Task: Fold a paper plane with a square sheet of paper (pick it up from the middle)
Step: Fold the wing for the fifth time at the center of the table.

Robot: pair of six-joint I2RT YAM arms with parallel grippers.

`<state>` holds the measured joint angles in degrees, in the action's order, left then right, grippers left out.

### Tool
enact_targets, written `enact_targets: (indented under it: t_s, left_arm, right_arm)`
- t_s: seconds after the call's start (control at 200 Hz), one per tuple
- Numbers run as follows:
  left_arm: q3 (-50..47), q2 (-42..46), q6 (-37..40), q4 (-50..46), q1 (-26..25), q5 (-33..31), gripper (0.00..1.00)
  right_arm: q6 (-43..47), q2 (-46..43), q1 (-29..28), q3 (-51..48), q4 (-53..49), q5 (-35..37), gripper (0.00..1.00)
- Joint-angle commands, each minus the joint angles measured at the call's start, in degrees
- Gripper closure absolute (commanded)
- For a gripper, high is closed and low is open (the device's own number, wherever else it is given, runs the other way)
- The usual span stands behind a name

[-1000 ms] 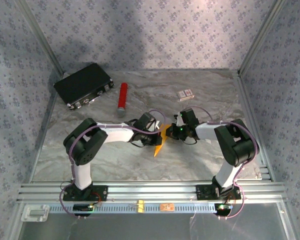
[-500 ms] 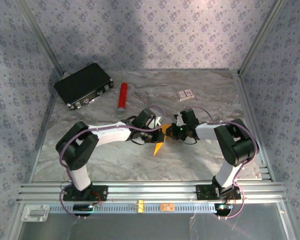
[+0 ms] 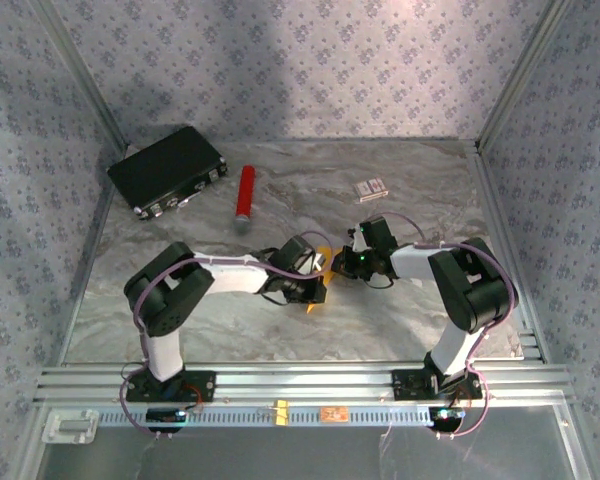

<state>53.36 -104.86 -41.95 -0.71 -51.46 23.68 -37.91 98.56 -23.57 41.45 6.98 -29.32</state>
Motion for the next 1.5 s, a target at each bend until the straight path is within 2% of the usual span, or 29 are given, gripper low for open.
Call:
enact_targets:
  t_s: [0.0,0.36,0.74,1.049,1.264,1.494]
  left_arm:
    - [-3.3,1.5,-1.0,-3.7,-1.8,-0.3,0.94]
    - [-7.2,5.7,-1.1,-4.0,-2.1,-1.8,0.93]
    - [-13.8,7.2,-4.7,0.5,-3.3,-1.5,0.94]
    - [-17.4,11.9,-6.5,3.2,-3.8,-0.3,0.94]
    - [-13.4,18.3,-4.9,1.9,-3.1,0.0,0.93]
    - [-6.7,14.9,-3.0,2.5,1.2,1.1,0.93]
  right_arm:
    - [1.4,2.5,0.7,-1.5,-8.4,9.5,0.96]
    - [1.4,2.5,0.7,-1.1,-8.5,9.5,0.97]
    - [1.4,2.4,0.7,-0.9,-8.9,9.5,0.97]
    - [1.4,2.3,0.6,-0.9,-8.7,9.5,0.97]
    - [1.4,2.2,0.5,-0.8,-8.4,8.8,0.97]
    - [1.4,2.4,0.4,-0.6,-8.2,8.5,0.97]
